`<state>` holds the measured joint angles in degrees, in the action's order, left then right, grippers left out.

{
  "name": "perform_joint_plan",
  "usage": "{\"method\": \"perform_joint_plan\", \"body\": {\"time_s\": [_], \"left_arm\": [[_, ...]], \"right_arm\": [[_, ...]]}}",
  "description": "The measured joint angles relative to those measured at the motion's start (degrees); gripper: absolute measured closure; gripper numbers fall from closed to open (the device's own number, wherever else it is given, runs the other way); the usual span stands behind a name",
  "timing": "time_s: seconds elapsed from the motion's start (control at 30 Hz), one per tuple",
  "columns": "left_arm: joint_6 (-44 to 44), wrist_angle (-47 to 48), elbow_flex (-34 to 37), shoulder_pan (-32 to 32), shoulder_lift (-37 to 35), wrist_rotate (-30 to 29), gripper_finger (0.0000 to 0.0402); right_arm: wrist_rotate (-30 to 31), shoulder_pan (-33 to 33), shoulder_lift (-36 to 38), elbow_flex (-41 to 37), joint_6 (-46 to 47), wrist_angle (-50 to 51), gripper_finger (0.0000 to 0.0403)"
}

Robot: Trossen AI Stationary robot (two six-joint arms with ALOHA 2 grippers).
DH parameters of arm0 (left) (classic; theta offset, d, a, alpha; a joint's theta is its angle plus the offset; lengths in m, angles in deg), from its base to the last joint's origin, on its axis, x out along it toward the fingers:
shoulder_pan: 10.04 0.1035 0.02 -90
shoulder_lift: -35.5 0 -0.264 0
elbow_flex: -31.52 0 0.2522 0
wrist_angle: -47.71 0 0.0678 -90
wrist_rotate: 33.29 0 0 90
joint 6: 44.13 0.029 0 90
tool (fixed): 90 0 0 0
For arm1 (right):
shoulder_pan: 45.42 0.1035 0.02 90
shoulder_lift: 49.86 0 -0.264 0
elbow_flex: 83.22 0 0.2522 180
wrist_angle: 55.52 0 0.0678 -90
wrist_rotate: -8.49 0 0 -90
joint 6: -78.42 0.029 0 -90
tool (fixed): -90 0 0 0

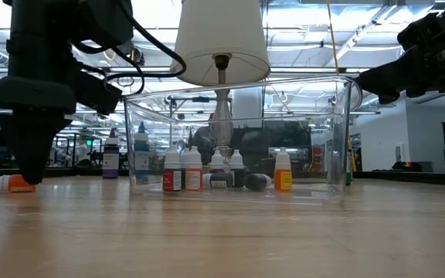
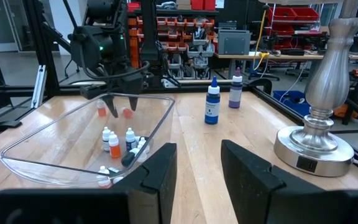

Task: Pick & Place food coloring
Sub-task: Put the yellow food coloring bottle into the transparent bin

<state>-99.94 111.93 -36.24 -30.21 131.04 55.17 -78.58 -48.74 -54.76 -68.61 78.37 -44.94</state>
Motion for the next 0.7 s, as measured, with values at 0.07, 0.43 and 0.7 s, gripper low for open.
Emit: {"method": "perform_joint_plan", "body": {"time_s": [0.07,0.43,0.7], "left_arm": [[-0.5,0.0,0.0,0.0,0.0,0.6,0.0151],[-1.7,-1.3,3.2,0.1,-0.2,-0.9,0.0151],[-2.4,-2.8,4.2,0.2,-0.4,0.5,0.0186]], "right_arm": [[0.0,0.0,0.0,0.0,0.0,0.0,0.0289],[0.0,0.0,0.0,0.0,0.0,0.0,0.0289],[0.0,0.0,0.0,0.0,0.0,0.0,0.0289]]}}
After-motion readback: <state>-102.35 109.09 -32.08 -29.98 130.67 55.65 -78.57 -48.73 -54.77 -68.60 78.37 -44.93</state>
